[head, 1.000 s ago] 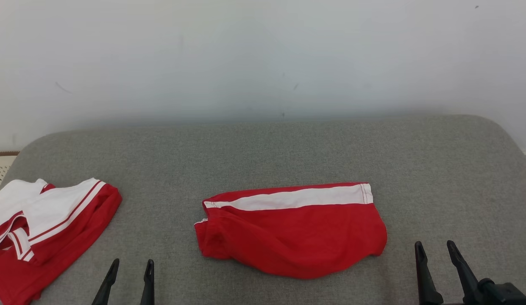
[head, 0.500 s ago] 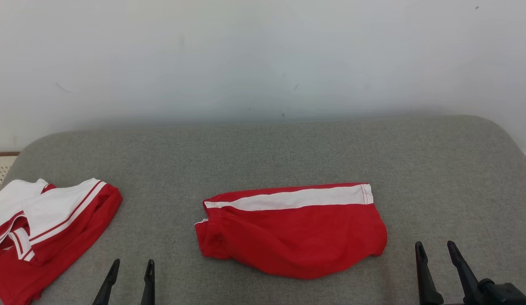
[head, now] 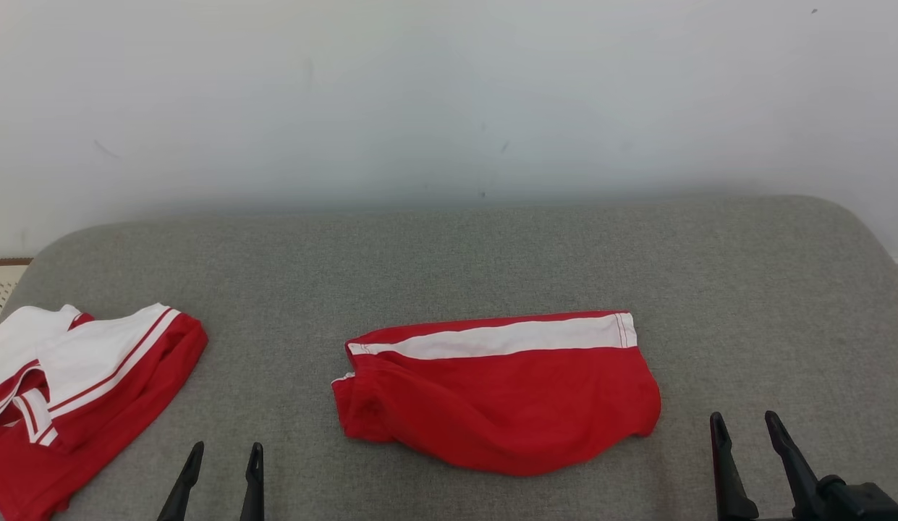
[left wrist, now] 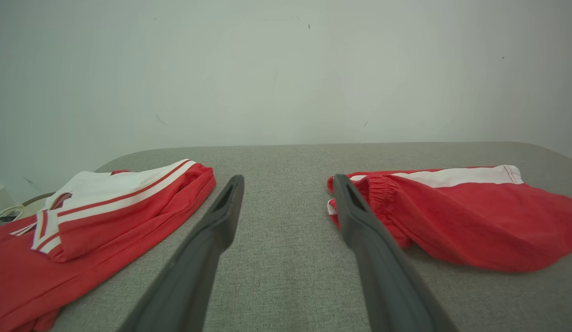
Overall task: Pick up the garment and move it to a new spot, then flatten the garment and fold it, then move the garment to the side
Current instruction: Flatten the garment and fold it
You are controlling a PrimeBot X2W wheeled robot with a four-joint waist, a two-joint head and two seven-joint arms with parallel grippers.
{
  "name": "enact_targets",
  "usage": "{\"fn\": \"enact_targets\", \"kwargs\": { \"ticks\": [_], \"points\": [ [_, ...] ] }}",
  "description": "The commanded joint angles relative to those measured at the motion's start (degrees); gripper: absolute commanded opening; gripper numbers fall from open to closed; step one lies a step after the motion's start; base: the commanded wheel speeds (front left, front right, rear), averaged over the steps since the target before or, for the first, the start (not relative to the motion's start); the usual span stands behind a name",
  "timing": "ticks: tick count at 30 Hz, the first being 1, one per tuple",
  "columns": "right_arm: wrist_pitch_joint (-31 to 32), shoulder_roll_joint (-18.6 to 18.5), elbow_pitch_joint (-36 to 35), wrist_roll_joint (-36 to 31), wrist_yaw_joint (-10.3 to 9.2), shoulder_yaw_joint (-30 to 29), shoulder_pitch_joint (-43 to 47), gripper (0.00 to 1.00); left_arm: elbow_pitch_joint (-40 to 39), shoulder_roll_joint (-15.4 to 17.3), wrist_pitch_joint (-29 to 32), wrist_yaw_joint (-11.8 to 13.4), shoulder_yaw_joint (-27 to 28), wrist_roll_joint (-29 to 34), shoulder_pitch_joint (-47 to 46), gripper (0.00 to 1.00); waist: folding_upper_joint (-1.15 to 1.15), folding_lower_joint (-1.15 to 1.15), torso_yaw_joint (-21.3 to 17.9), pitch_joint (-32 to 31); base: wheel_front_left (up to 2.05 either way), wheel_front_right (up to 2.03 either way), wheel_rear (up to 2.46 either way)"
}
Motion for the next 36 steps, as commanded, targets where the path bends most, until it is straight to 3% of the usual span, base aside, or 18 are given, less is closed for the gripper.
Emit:
{"fn": "enact_targets", "kwargs": {
  "ticks": [1, 5, 12, 16, 17, 27, 36],
  "points": [
    [0.0, 0.0, -0.3, -0.5, 0.05, -0.1, -0.2, 1.00, 0.0, 0.0, -0.3, 0.0, 0.1, 0.1, 0.3, 1.00, 0.00, 0.00, 0.0, 0.1, 0.00, 0.00, 0.00],
    [0.7, 0.4, -0.3, 0.9, 0.05, -0.2, -0.8, 1.00, -0.1, -0.1, -0.3, 0.0, 0.2, 0.0, 0.0, 1.00, 0.00, 0.00, 0.1, 0.3, 0.00, 0.00, 0.00],
    [6.3, -2.7, 4.7, 2.9, 0.05, 0.8, -8.2, 1.00, -0.1, -0.2, -0.3, 0.0, -0.1, 0.1, -0.8, 1.00, 0.00, 0.00, 0.3, 1.5, 0.00, 0.00, 0.00],
    [8.5, -3.9, 10.6, 4.3, 0.05, 1.3, -12.3, 1.00, 0.1, -0.3, -0.3, -0.2, -0.7, 0.1, -1.2, 1.00, 0.00, 0.00, 1.1, 1.9, 0.00, 0.00, 0.00],
    [10.2, -4.7, 15.7, 5.6, 0.05, 1.8, -15.2, 1.00, 0.5, -0.5, -0.3, -0.3, -1.5, 0.0, -1.6, 1.00, 0.00, 0.00, 1.8, 2.2, 0.00, 0.00, 0.00],
    [15.3, -5.5, 37.8, 14.6, 0.05, 6.2, -28.7, 1.00, 1.6, -1.0, -0.3, -0.6, -4.1, -0.6, -3.3, 1.00, 0.00, 0.00, 6.0, 3.8, 0.00, 0.00, 0.00],
    [16.4, -6.3, 50.5, 20.7, 0.05, 9.6, -36.7, 1.00, 1.8, -1.2, -0.3, -0.4, -4.9, -0.7, -4.8, 1.00, 0.00, 0.00, 8.9, 6.5, 0.00, 0.00, 0.00]
  ]
}}
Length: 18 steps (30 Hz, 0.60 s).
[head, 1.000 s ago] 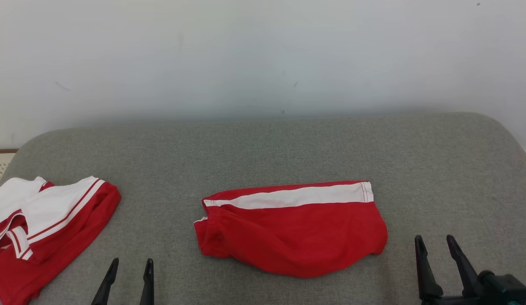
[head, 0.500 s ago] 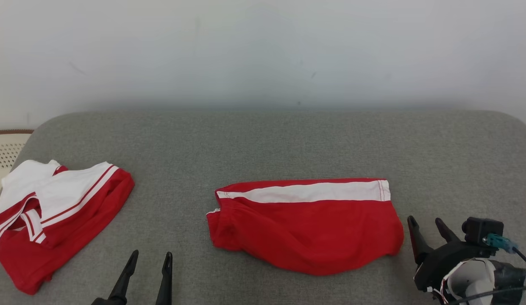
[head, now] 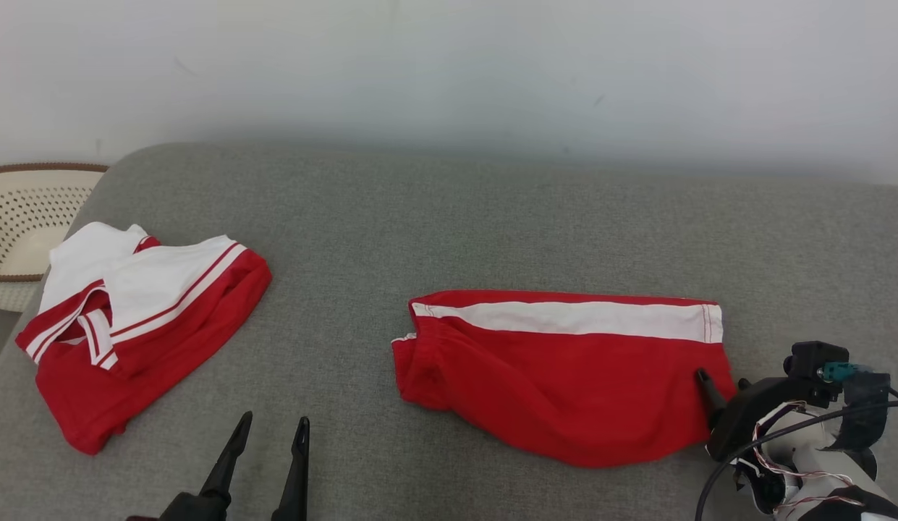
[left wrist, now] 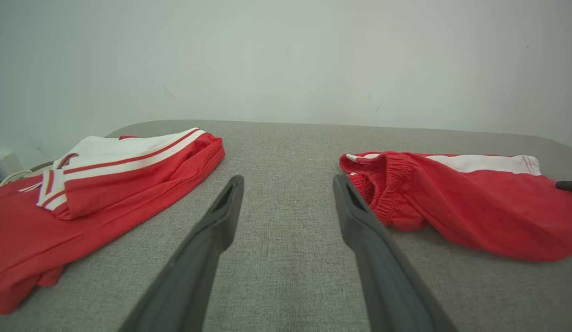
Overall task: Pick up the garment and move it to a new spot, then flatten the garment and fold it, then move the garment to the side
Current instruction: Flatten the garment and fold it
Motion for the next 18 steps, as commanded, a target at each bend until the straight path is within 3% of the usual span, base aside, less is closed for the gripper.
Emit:
{"fn": "enact_targets", "kwargs": {
  "ticks": [1, 10, 11, 12, 13, 18],
  "points": [
    [0.2, 0.1, 0.7, 0.8, 0.05, 0.7, -0.9, 1.00, 0.2, 0.0, -0.3, 0.2, 0.1, -0.2, -0.7, 1.00, -0.01, -0.01, 1.0, 0.9, 0.00, 0.00, 0.00],
    [0.8, 1.3, 4.5, 6.1, 0.05, 5.9, -3.1, 1.00, 0.3, -0.1, -0.3, 0.2, 0.4, 0.1, -1.0, 1.00, -0.01, -0.01, 1.2, 1.3, 0.00, 0.00, 0.00],
    [0.6, 1.5, 4.3, 6.6, 0.05, 6.6, -3.1, 0.47, 0.4, -0.1, -0.3, 0.2, 0.4, 0.1, -1.1, 1.00, -0.01, -0.01, 1.2, 1.3, 0.00, 0.00, 0.00],
    [0.0, 1.5, 4.0, 7.4, 0.05, 6.9, -3.2, 0.09, 0.5, -0.1, -0.3, 0.2, 0.4, 0.1, -1.1, 1.00, -0.01, -0.01, 1.2, 1.2, 0.00, 0.00, 0.00],
    [-0.5, 1.4, 3.9, 8.1, 0.05, 7.4, -3.3, 0.00, 0.6, -0.1, -0.3, 0.2, 0.4, 0.1, -1.1, 1.00, -0.01, -0.01, 1.1, 1.1, 0.00, 0.00, 0.00],
    [-2.5, -0.7, 3.9, 10.3, 0.04, 10.0, -2.7, 0.00, 0.9, -0.1, -0.3, 0.3, 0.6, 0.2, -0.4, 1.00, -0.01, -0.01, 0.5, 0.2, 0.00, 0.00, 0.00]
  ]
}}
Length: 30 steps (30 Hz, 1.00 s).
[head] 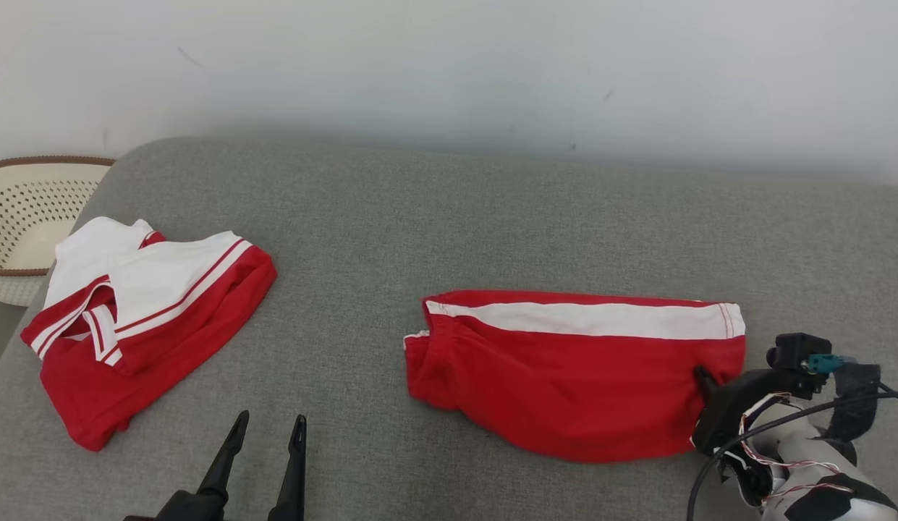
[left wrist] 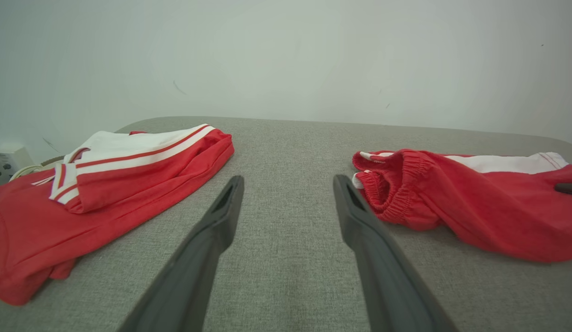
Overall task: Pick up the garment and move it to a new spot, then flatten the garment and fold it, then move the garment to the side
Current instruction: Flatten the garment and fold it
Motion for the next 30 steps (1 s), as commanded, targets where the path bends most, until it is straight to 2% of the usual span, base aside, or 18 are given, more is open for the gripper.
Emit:
{"fn": "enact_targets", "kwargs": {
  "ticks": [1, 15, 23, 30],
  "points": [
    [-0.7, -1.3, 0.3, 0.7, 0.03, 0.5, 1.1, 0.00, 0.3, 0.0, -0.3, 0.2, 0.3, 0.2, 0.4, 1.00, -0.01, -0.01, -0.4, -0.6, 0.00, 0.00, 0.00],
    [-3.3, -10.7, -0.6, 5.7, 0.04, 3.8, 3.3, 0.00, -0.2, 0.0, -0.3, 0.3, 0.6, -0.1, 2.4, 1.00, -0.01, -0.01, -3.0, -2.8, 0.00, 0.00, 0.00],
    [-3.6, -10.1, -7.9, 7.2, 0.04, 8.0, 2.4, 0.00, 0.1, -0.1, -0.3, 0.2, 0.2, -0.6, 2.5, 1.00, -0.01, -0.01, -3.8, -3.4, 0.00, 0.00, 0.00],
    [-2.3, -8.3, -17.6, 9.3, 0.04, 12.2, 3.3, 0.00, 0.1, -0.1, -0.3, 0.2, -0.1, -1.0, 2.7, 1.00, -0.01, -0.01, -3.0, -4.0, 0.00, 0.00, 0.00]
  ]
}}
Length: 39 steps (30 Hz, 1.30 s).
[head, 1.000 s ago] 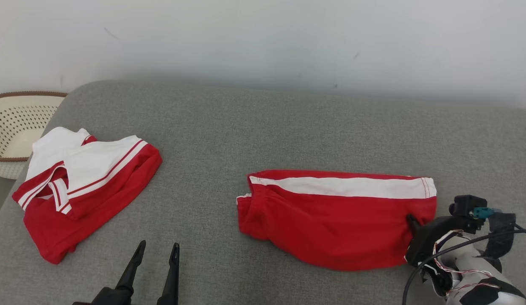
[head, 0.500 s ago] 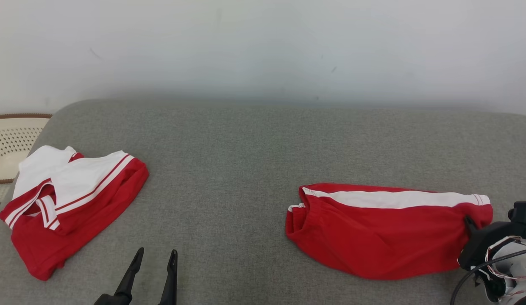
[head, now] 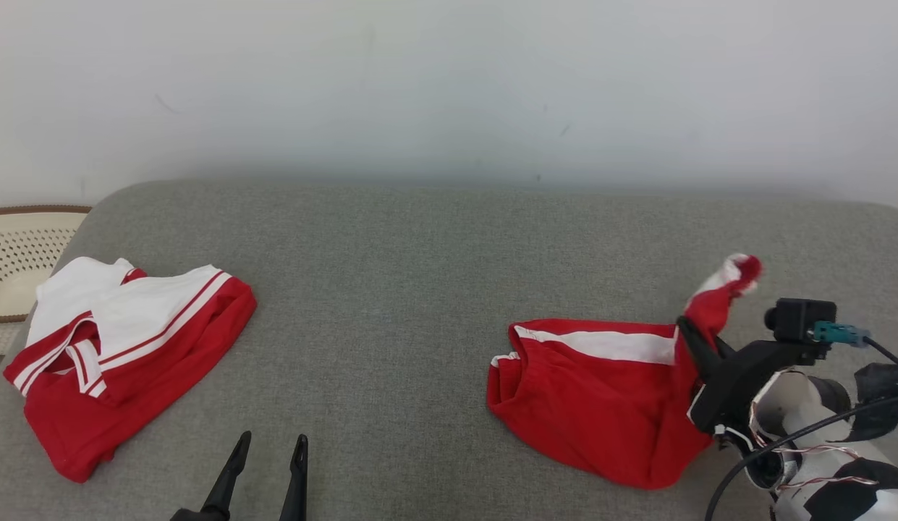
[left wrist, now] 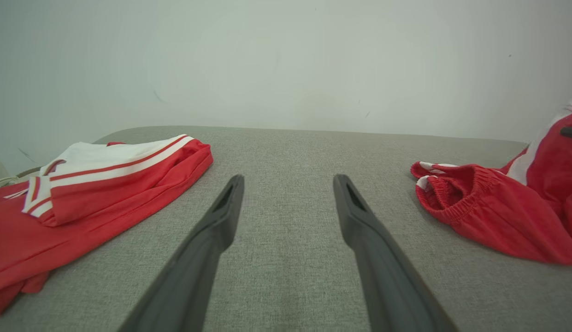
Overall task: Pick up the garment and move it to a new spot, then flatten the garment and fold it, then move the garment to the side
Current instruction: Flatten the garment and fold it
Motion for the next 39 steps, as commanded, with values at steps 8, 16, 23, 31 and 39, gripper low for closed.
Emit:
{"fn": "enact_targets", "kwargs": {
  "ticks": [8, 16, 23, 31, 39],
  "points": [
    [2.6, 1.4, -10.8, 1.5, 0.05, 3.9, 3.2, 0.00, -0.3, -0.1, -0.3, 0.3, -0.2, -0.9, 0.7, 1.00, 0.00, 0.00, 2.6, 0.1, 0.00, 0.00, 0.00],
    [4.8, 4.8, -9.9, -1.0, 0.05, 4.5, 3.8, 0.00, 0.3, -0.1, -0.3, 0.2, -1.2, -1.3, -0.5, 1.00, 0.00, 0.00, 5.1, 0.6, 0.00, 0.00, 0.00],
    [3.9, 7.4, -6.7, -1.8, 0.05, 4.5, 4.2, 0.00, 0.6, -0.1, -0.3, 0.5, -1.9, -1.8, -0.9, 1.00, 0.00, 0.00, 6.4, 0.9, 0.00, 0.00, 0.00],
    [-2.0, 6.0, -9.8, -1.9, 0.05, 2.9, 5.3, 1.00, 0.6, -0.1, -0.3, 0.8, -1.5, -1.8, -0.1, 1.00, 0.00, 0.00, 5.6, 0.4, 0.00, 0.00, 0.00],
    [-8.7, 0.8, -18.9, -3.8, 0.05, -7.6, 10.8, 1.00, -0.3, -0.1, -0.3, 1.0, -0.9, -1.6, 0.6, 1.00, 0.00, 0.00, 3.8, 0.4, 0.00, 0.00, 0.00]
  ]
}}
